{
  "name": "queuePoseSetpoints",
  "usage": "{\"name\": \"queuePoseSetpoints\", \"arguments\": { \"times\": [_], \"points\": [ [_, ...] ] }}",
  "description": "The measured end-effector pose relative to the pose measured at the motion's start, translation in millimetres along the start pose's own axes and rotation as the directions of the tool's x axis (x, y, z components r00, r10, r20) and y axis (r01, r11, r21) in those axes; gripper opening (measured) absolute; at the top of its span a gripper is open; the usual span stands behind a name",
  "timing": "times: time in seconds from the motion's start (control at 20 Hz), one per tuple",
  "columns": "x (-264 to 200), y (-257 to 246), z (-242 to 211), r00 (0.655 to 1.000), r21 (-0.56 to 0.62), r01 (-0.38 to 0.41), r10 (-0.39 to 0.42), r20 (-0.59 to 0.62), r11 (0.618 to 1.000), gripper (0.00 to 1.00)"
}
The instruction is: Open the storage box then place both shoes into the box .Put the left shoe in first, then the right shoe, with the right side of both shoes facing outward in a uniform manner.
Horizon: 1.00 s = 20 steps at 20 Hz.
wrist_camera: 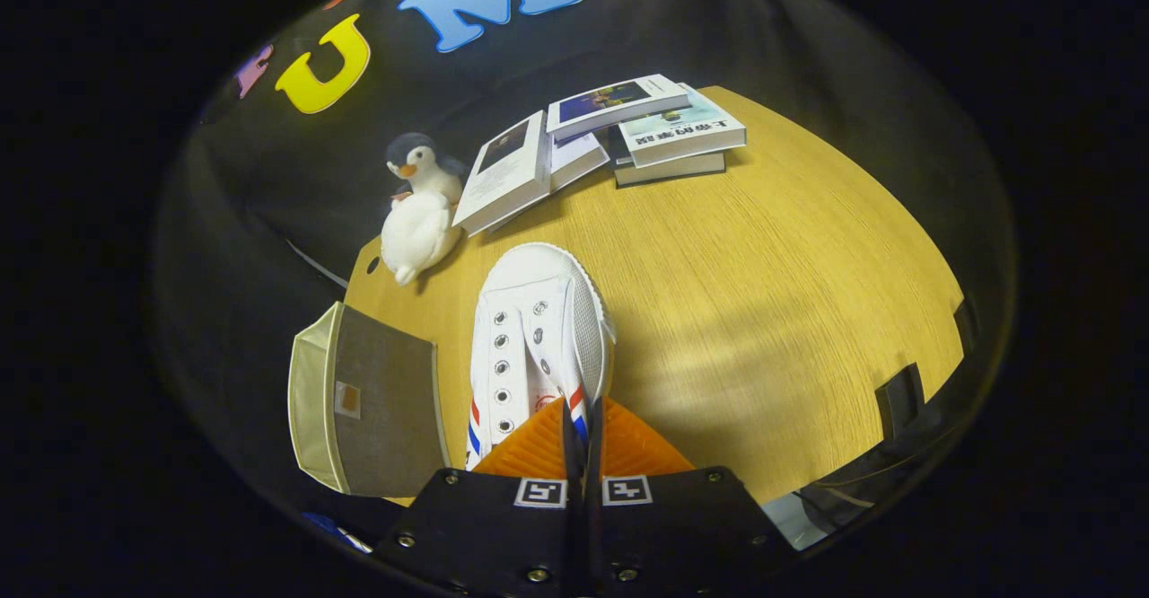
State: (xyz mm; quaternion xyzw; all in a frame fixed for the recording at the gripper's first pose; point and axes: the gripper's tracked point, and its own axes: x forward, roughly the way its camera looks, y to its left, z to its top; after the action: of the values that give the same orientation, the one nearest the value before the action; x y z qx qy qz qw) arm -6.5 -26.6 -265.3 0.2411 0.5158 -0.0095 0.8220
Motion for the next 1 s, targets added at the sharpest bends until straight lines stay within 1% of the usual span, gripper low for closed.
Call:
{"name": "queuePoseSetpoints", "arguments": {
  "times": [0.45, 0.7, 1.0],
  "points": [
    [-12, 75, 3, 0.999, -0.033, -0.052, 0.051, -0.006, 0.998, 0.00],
    [-12, 115, -3, 0.997, -0.063, -0.072, 0.071, -0.017, 0.995, 0.00],
    [-10, 169, -13, 0.992, -0.089, -0.124, 0.121, -0.031, 0.988, 0.00]
  ]
}}
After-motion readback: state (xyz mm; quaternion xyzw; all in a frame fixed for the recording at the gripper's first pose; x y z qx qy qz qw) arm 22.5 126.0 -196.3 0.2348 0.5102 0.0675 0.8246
